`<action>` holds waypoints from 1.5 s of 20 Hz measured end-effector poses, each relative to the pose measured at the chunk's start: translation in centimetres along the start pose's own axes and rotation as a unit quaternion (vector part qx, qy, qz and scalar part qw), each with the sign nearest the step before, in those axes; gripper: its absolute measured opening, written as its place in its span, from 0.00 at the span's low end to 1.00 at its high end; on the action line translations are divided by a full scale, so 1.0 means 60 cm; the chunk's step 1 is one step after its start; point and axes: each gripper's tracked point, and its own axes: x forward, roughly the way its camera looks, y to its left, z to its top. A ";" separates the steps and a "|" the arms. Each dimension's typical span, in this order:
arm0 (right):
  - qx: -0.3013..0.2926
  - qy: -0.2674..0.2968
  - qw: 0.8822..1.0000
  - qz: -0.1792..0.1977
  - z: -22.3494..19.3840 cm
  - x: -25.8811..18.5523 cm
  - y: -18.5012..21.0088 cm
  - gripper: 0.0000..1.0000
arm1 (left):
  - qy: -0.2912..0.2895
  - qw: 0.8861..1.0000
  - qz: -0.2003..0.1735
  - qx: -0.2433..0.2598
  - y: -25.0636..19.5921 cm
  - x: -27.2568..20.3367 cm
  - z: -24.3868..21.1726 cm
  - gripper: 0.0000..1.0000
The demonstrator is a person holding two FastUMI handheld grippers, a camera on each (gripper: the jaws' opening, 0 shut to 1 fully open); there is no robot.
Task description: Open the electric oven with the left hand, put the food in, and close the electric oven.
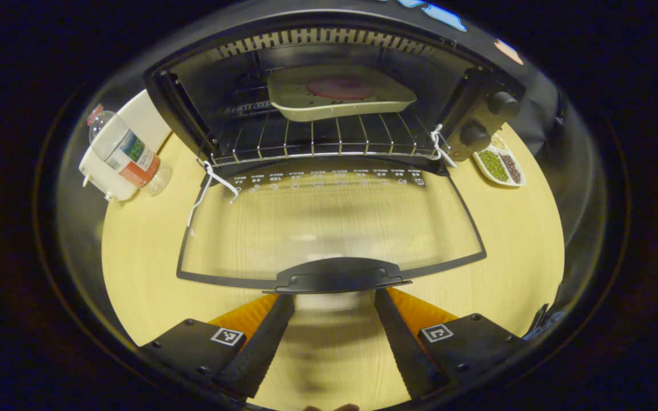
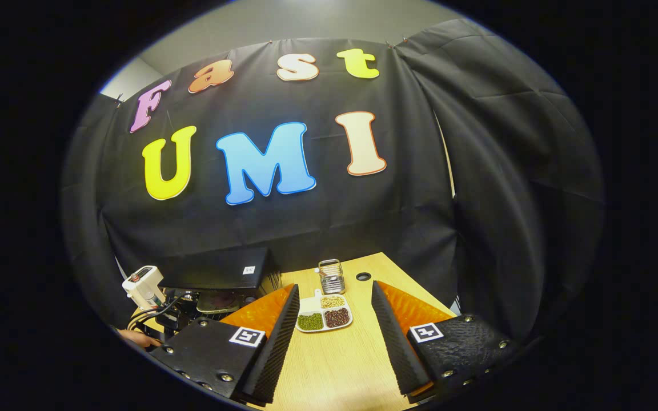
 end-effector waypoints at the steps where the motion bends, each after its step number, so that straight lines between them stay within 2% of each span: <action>1: 0.001 -0.001 1.000 0.000 0.000 -0.003 0.000 0.78 | -0.008 1.000 -0.001 -0.001 -0.001 -0.008 0.003 0.93; 2: 0.002 0.000 1.000 -0.001 -0.003 -0.005 -0.002 0.78 | -0.017 1.000 -0.002 -0.002 -0.001 -0.018 0.005 1.00; 9: 0.007 0.000 1.000 0.022 0.000 -0.001 0.028 0.78 | -0.081 0.997 -0.009 -0.005 -0.011 -0.090 0.046 1.00; 11: 0.005 -0.009 1.000 0.027 0.008 -0.004 0.029 0.77 | -0.100 0.995 -0.006 0.000 -0.012 -0.106 0.063 0.94; 15: 0.005 -0.002 1.000 0.031 0.001 0.005 0.041 0.78 | -0.127 0.992 -0.011 -0.004 -0.023 -0.132 0.106 1.00; 16: 0.005 -0.001 1.000 0.030 0.000 0.004 0.039 0.78 | -0.135 0.991 -0.012 -0.003 -0.023 -0.134 0.123 0.97; 19: 0.007 -0.001 1.000 0.026 0.001 0.005 0.039 0.77 | -0.154 0.988 -0.015 0.000 -0.020 -0.149 0.139 0.97; 22: -0.002 -0.003 1.000 0.028 0.004 0.008 0.052 0.78 | -0.205 0.979 -0.025 0.002 -0.025 -0.203 0.154 1.00; 23: -0.008 -0.007 0.999 0.032 0.010 0.008 0.060 0.78 | -0.233 0.972 -0.028 0.005 -0.027 -0.231 0.163 0.97; 24: -0.013 -0.013 0.999 0.035 0.019 0.007 0.068 0.78 | -0.265 0.964 -0.030 0.009 -0.029 -0.265 0.172 1.00; 26: -0.016 -0.028 0.998 0.048 0.044 0.004 0.095 0.78 | -0.340 0.940 -0.038 0.014 -0.029 -0.352 0.184 0.97; 27: -0.015 -0.037 0.998 0.057 0.061 0.003 0.113 0.77 | -0.379 0.925 -0.035 0.013 -0.026 -0.400 0.188 1.00; 28: -0.014 -0.043 0.997 0.068 0.075 0.000 0.131 0.77 | -0.426 0.904 -0.024 0.006 -0.018 -0.459 0.196 0.97; 30: -0.012 -0.057 0.994 0.091 0.109 -0.010 0.171 0.78 | -0.505 0.863 -0.020 -0.004 -0.010 -0.572 0.186 1.00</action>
